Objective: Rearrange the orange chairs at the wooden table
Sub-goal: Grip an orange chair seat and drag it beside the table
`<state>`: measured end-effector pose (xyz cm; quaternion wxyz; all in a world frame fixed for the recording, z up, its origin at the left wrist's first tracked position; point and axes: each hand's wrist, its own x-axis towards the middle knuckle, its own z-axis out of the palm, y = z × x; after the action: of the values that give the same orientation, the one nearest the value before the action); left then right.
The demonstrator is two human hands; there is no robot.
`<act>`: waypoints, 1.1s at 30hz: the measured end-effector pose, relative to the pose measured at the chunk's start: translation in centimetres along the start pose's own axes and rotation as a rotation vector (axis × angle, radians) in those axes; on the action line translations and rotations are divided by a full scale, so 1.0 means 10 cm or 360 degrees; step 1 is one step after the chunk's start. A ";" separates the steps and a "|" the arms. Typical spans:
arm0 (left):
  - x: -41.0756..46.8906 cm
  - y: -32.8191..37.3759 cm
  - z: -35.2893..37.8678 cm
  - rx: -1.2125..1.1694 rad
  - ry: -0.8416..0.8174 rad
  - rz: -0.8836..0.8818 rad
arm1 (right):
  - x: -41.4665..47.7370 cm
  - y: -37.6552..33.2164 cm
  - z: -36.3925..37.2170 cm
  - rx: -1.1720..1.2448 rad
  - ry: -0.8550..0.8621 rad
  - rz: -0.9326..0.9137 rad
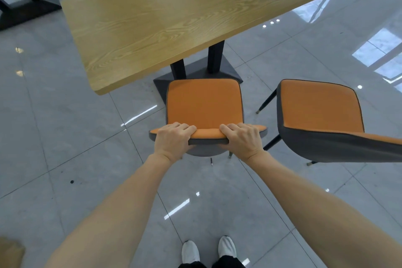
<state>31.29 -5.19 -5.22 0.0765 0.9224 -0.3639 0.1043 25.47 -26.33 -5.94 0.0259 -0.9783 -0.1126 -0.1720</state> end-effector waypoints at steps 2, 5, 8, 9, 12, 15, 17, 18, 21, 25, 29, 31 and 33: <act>-0.05 -0.05 0.00 0.0011 -0.0002 0.0014 | 0.00 -0.09 -0.02 0.0005 -0.0035 0.0046; -0.10 -0.10 -0.01 0.0032 0.0009 0.0007 | 0.01 -0.20 -0.03 0.0031 -0.0095 0.0120; -0.08 -0.04 -0.04 0.0013 -0.0027 -0.0030 | 0.00 -0.16 -0.09 0.0099 -0.0276 0.0149; -0.07 0.00 -0.07 0.0008 -0.0077 -0.0054 | 0.00 -0.15 -0.13 0.0115 -0.0361 0.0163; -0.04 0.10 -0.19 0.0038 -0.0364 -0.0204 | 0.02 -0.19 -0.29 0.0121 -0.0594 0.0226; 0.00 0.21 -0.36 0.0053 -0.0610 -0.0320 | -0.01 -0.27 -0.48 0.0075 -0.0676 0.0271; 0.00 0.33 -0.49 0.0098 -0.0664 -0.0276 | -0.09 -0.27 -0.64 0.0071 -0.0679 0.0327; 0.00 0.39 -0.55 0.0120 -0.0641 -0.0237 | -0.14 -0.26 -0.73 0.0053 -0.0674 0.0360; 0.02 0.61 -0.76 0.0110 -0.0511 -0.0103 | -0.30 -0.21 -1.02 -0.0044 -0.0652 0.0450; 0.10 1.05 -1.01 0.0019 -0.0351 0.0098 | -0.58 -0.18 -1.42 -0.0160 -0.0527 0.0566; 0.16 1.56 -1.12 -0.0053 -0.0242 0.0277 | -0.92 -0.10 -1.72 -0.0214 -0.0436 0.0667; 0.17 1.81 -1.13 -0.0065 -0.0210 0.0347 | -1.14 -0.02 -1.82 -0.0229 -0.0415 0.0718; 0.18 2.05 -1.13 -0.0096 -0.0202 0.0404 | -1.37 0.09 -1.89 -0.0233 -0.0404 0.0769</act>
<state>16.96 -18.80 7.49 0.0672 0.8711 -0.4846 0.0434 6.91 -31.80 7.16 -0.0188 -0.9898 0.1343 -0.0447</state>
